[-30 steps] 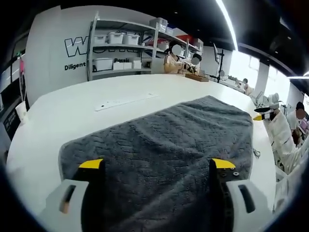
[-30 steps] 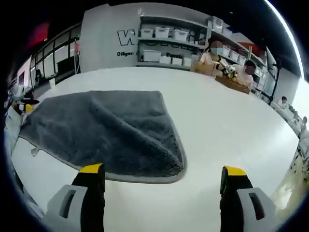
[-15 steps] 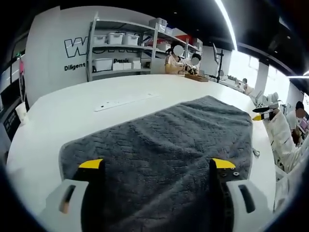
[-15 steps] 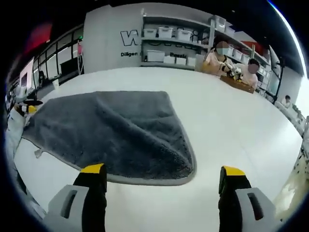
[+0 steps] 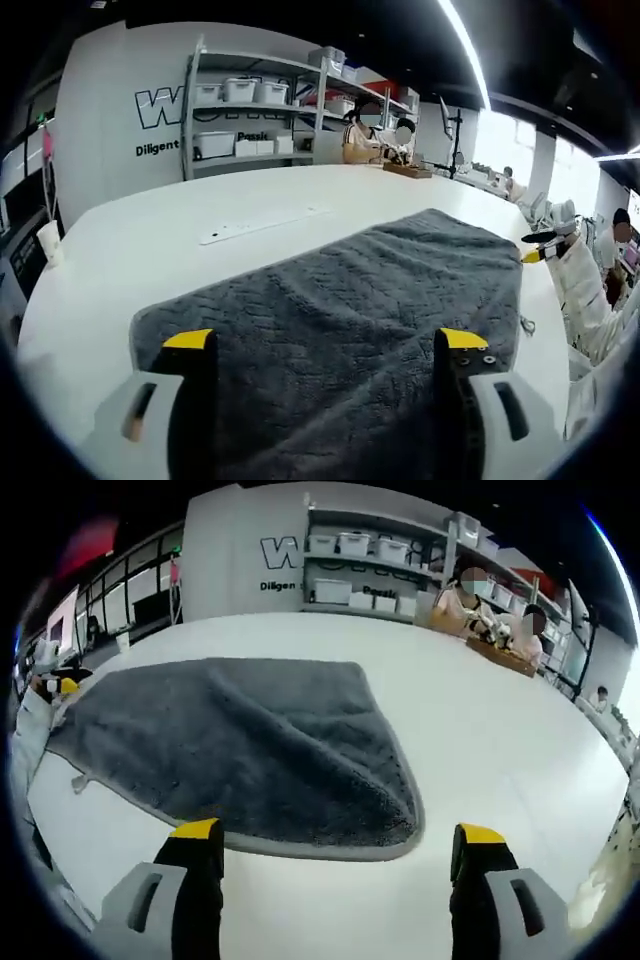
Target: Open the folded towel by lifting each exposed corner and separating the folded layers until the towel lies flat within the target outline without major curled edges
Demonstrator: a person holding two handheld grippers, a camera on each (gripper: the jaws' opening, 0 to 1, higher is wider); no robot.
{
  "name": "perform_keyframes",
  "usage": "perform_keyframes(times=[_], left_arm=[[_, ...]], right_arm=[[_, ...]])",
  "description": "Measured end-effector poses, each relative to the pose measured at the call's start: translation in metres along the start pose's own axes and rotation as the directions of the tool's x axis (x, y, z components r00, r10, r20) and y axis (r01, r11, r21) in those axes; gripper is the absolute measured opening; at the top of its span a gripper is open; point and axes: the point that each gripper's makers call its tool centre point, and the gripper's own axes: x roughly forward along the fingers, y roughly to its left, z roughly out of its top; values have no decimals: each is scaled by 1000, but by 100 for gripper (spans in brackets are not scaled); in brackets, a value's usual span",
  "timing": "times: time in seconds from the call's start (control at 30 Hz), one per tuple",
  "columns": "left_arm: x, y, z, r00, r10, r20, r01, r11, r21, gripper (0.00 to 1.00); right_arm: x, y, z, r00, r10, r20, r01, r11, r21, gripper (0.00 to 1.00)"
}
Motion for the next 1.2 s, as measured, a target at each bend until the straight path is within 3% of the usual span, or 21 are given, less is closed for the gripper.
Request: perform_keyframes(times=[0.1,0.27,0.53,0.73,0.83,1.03,1.13,1.2], left_arm=[[-6,0,5,1000,16,19,-16,1000,1,88],[-15,-5,2,999,33,32,-33,999,-9,88],[-55,-19,-27,995,95,9,-95,995,-1,90],[-89,-20,-60,983,180,-41,-181,983,-21,87],[-102,-22,-64,978,205,-28,-206,978,-44,86],[-134,-16,-78,949,315,-1,-314,944,-101,79],[-147,-9,-82,921,388,26,-379,912,-158,79],[-153,-10,-90,915,403,21,-395,904,-164,76]], right_arm=[[1,7,9,998,40,43,-41,999,25,92],[3,8,10,998,45,44,-46,999,21,93],[4,13,11,995,80,61,-81,997,15,95],[8,19,9,992,106,74,-108,994,16,93],[11,22,5,991,123,61,-123,992,11,93],[9,26,3,988,140,71,-142,990,17,92],[6,27,3,986,145,78,-146,989,15,92],[5,28,2,985,149,83,-150,988,16,91]])
